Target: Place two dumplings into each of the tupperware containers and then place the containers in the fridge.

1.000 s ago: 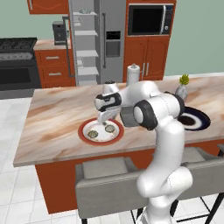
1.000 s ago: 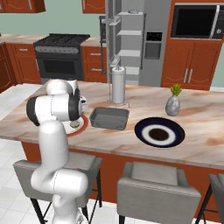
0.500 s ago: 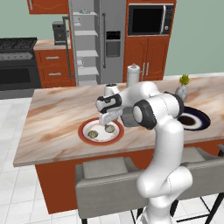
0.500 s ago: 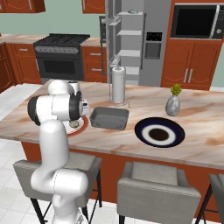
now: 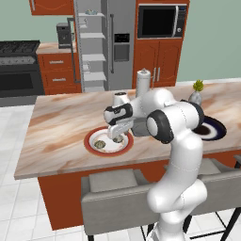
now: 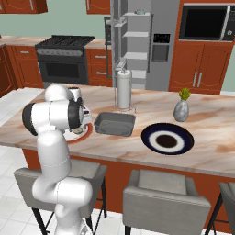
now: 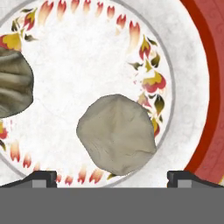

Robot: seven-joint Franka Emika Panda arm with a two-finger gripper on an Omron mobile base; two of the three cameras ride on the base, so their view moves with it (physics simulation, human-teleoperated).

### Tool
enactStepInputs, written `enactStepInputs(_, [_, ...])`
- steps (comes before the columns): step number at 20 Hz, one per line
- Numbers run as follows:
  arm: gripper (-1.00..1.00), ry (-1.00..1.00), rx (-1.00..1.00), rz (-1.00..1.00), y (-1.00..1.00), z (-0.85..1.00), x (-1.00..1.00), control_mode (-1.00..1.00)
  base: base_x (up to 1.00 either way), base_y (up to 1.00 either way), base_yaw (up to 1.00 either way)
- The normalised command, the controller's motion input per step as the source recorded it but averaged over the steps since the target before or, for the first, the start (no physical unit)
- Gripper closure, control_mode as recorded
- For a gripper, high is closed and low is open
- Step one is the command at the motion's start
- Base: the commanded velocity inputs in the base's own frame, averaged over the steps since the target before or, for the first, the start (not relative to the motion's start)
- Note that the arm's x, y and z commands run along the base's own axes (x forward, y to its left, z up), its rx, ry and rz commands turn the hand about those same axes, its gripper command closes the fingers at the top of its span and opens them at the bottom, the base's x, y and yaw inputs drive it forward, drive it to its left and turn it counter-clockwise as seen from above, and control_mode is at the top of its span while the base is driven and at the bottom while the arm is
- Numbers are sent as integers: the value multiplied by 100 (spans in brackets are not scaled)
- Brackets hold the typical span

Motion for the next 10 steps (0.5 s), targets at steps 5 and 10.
enactStepInputs(5, [-100, 0, 0, 0, 0, -1, -1, -100, 0, 0, 0])
enactStepInputs(10, [-100, 0, 0, 0, 7, 0, 10, -100, 0, 0, 0])
